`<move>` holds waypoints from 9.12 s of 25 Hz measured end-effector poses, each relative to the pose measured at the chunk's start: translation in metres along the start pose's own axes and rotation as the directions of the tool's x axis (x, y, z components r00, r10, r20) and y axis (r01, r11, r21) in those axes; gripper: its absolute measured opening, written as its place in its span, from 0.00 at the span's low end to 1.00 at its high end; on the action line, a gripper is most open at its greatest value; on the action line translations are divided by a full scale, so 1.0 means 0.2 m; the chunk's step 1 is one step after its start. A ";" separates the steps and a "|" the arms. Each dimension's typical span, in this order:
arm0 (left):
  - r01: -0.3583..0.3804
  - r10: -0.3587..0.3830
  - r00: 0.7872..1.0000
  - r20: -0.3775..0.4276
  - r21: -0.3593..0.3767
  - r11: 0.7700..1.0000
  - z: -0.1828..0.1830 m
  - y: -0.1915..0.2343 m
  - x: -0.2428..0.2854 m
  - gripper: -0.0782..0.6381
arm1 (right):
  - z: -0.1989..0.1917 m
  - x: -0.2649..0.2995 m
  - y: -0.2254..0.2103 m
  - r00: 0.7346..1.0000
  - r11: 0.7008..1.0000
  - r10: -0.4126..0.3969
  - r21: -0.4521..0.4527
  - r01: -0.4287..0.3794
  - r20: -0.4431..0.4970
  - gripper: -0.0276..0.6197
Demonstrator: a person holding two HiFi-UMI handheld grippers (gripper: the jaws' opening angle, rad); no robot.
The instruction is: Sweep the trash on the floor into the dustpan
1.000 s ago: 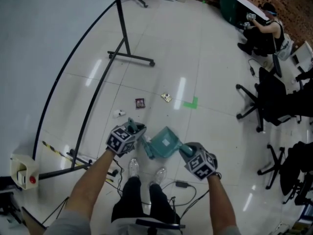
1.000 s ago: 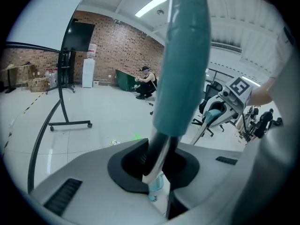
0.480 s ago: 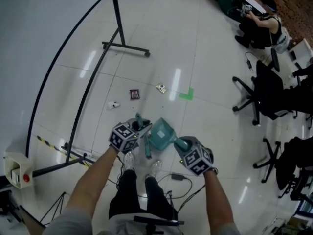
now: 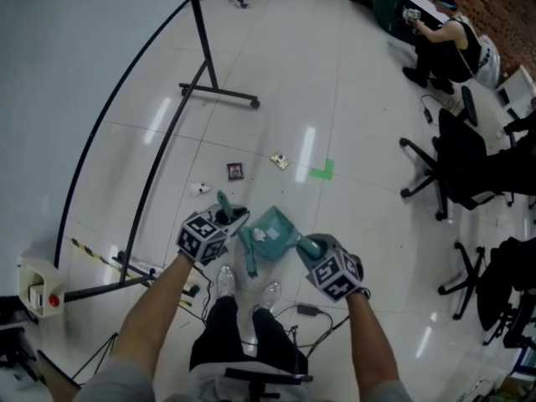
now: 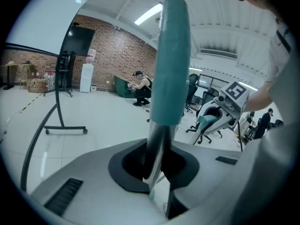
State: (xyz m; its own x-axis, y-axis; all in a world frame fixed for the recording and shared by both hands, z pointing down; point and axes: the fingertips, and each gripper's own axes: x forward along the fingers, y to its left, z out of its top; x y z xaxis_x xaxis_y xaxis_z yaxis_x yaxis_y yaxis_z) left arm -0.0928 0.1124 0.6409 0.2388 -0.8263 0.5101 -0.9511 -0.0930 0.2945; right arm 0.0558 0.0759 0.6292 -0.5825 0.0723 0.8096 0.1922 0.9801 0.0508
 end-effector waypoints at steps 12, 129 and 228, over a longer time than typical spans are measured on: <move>-0.232 0.232 0.973 0.002 -0.016 0.973 0.04 0.70 -0.50 0.16 | 0.58 0.32 -0.01 0.997 0.989 0.078 -0.130 -0.074 0.029 0.20; 0.353 -0.277 0.921 -0.275 0.288 0.890 0.90 1.21 1.14 0.15 | 0.40 0.42 -1.30 0.971 0.949 -0.231 0.206 0.239 -0.062 0.20; 0.433 -0.431 0.897 -0.101 0.402 0.807 1.61 0.11 0.85 0.14 | 0.30 -0.72 -1.43 0.637 0.397 -0.770 0.815 0.423 0.045 0.19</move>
State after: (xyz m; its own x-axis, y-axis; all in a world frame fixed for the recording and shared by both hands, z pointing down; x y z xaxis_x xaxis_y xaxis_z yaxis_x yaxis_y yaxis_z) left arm -0.1365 -0.2081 0.4743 0.6440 -0.6448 0.4116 -0.7426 -0.6562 0.1340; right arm 0.0378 -0.2039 0.4629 -0.5544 -0.7000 0.4501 -0.8132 0.5708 -0.1140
